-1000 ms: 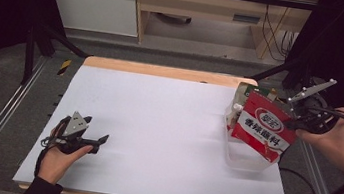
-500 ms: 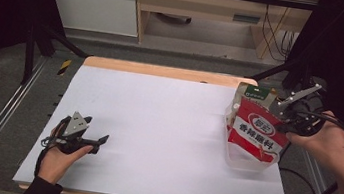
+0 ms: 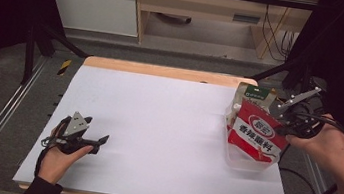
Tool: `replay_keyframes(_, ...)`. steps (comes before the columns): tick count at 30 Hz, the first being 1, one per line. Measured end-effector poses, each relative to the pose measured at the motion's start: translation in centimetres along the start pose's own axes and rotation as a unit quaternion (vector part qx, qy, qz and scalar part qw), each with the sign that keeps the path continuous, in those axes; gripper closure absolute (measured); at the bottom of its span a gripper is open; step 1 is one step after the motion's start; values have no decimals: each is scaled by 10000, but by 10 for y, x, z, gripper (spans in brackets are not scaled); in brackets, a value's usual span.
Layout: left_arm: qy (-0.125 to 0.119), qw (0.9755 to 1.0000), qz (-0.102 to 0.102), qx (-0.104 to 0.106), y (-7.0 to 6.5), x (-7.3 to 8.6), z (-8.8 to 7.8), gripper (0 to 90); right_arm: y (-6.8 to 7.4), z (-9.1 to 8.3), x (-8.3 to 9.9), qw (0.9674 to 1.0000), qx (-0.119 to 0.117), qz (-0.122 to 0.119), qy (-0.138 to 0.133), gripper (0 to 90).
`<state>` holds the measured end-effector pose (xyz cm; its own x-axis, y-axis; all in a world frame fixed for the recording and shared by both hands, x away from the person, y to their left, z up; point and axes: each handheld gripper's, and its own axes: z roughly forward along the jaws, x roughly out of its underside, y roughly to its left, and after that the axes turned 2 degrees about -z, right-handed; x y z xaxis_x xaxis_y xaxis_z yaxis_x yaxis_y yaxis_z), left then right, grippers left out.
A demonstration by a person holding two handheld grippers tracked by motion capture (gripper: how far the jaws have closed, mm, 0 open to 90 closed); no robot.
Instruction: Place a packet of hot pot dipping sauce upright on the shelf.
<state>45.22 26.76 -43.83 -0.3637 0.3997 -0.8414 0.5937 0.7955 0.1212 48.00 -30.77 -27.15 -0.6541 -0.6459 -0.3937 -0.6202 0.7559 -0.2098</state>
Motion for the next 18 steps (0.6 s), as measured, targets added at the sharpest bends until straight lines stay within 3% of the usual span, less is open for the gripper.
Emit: replay_keyframes(18, 28, 10000, 7, -8, 0, 0, 0, 129, -5, 3, 11, 9999, -82, 88, 22, 895)
